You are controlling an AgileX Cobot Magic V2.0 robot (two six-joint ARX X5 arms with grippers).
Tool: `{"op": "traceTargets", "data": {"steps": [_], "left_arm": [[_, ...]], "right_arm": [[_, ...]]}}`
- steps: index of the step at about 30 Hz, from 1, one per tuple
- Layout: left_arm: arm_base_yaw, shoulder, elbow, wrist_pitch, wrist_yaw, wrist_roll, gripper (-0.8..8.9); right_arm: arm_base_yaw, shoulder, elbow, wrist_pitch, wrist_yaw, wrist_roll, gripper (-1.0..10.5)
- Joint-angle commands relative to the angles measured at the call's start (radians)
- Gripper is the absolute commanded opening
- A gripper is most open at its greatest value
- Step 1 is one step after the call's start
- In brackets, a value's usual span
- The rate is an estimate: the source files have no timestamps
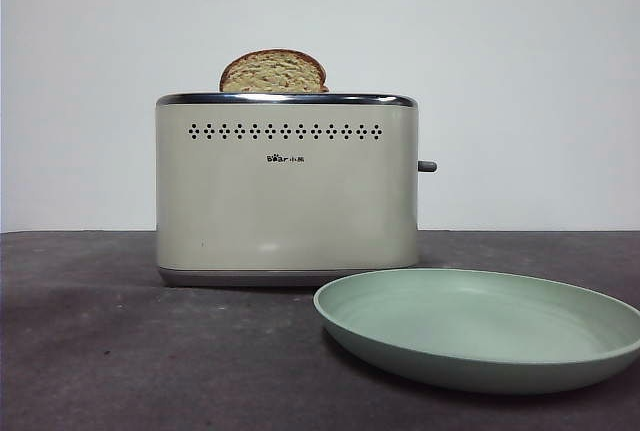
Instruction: Take the bread from the toaster,put the bread on the plate,put the plate on the table
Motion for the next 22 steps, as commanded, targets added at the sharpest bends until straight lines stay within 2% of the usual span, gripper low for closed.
{"op": "traceTargets", "data": {"steps": [1, 10, 14, 22], "left_arm": [[-0.003, 0.005, 0.026, 0.007, 0.004, 0.019, 3.87], [-0.033, 0.068, 0.096, 0.079, 0.003, 0.064, 3.88], [-0.064, 0.148, 0.154, 0.127, -0.004, 0.080, 3.88], [-0.126, 0.362, 0.297, 0.219, -0.015, 0.166, 3.88]], "right_arm": [[0.003, 0.004, 0.016, 0.006, 0.003, 0.017, 3.5], [0.003, 0.004, 0.016, 0.005, 0.000, 0.017, 3.5], [0.003, 0.004, 0.016, 0.003, -0.002, 0.017, 3.5], [0.003, 0.004, 0.016, 0.003, -0.002, 0.017, 3.5]]}}
